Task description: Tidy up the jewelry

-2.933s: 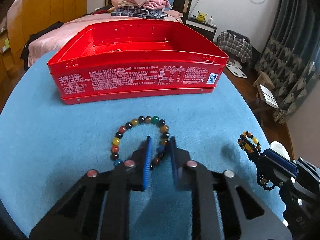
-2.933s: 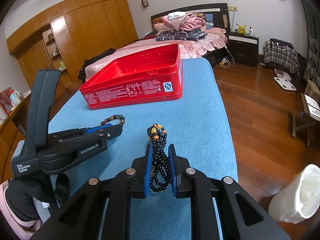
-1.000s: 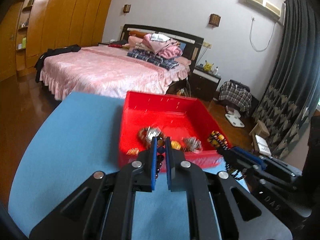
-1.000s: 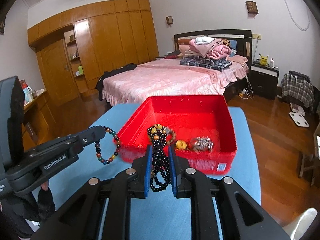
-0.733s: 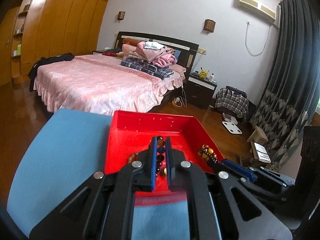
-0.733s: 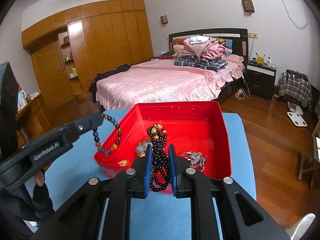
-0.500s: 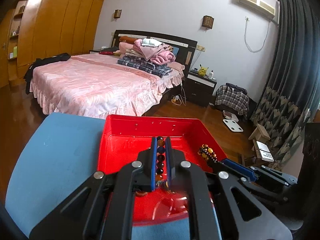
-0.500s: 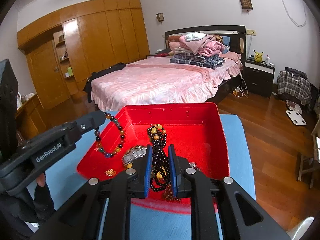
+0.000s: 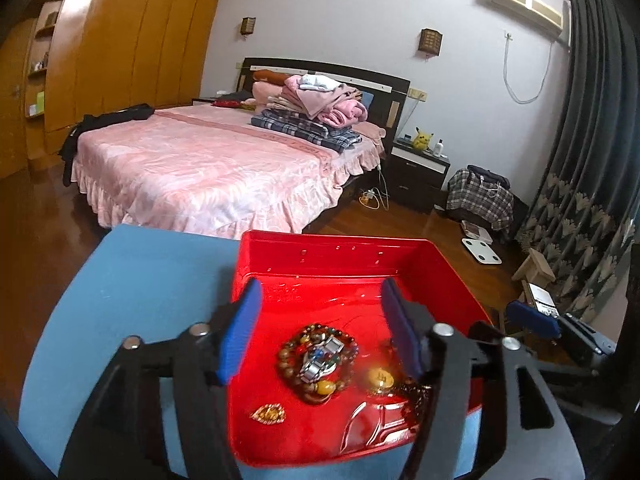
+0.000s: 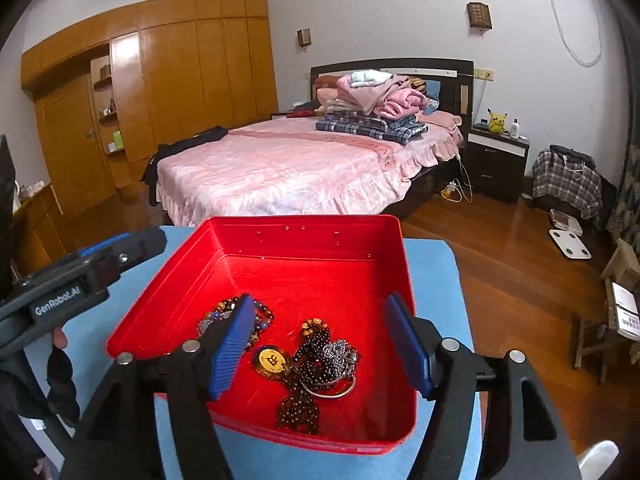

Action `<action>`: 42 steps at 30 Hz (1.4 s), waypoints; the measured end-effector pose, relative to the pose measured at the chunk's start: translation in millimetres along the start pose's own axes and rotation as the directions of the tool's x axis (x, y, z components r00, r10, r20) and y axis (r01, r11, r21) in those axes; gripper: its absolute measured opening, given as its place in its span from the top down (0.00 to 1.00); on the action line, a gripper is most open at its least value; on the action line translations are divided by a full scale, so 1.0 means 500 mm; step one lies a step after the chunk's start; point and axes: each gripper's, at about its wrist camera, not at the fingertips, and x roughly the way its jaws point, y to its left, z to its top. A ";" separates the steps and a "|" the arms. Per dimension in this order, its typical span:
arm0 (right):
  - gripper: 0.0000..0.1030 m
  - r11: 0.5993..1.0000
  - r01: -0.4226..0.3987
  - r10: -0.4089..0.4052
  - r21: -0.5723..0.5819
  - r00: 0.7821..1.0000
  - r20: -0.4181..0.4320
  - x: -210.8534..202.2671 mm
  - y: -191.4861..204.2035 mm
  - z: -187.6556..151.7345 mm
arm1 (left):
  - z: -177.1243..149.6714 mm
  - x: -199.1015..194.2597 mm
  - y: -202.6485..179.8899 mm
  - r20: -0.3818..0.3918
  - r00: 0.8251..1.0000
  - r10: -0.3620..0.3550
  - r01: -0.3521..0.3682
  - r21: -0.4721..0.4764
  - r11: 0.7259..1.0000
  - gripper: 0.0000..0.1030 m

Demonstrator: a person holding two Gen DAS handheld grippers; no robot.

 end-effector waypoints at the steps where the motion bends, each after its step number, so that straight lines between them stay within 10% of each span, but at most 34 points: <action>1: 0.29 1.000 0.000 0.000 -0.001 1.000 0.002 -0.004 -0.001 -0.001 | -0.002 -0.008 0.001 0.004 1.000 0.007 -0.007 0.003 1.000 0.30; 10: 0.06 1.000 -0.031 0.031 0.002 0.999 0.015 -0.067 0.015 -0.012 | -0.016 -0.087 -0.005 0.036 0.999 0.035 -0.036 0.043 0.998 0.09; 42: 0.06 0.993 -0.116 0.117 -0.011 0.989 0.087 -0.294 0.072 -0.043 | -0.082 -0.341 -0.043 0.111 0.990 0.087 -0.099 0.111 0.989 0.06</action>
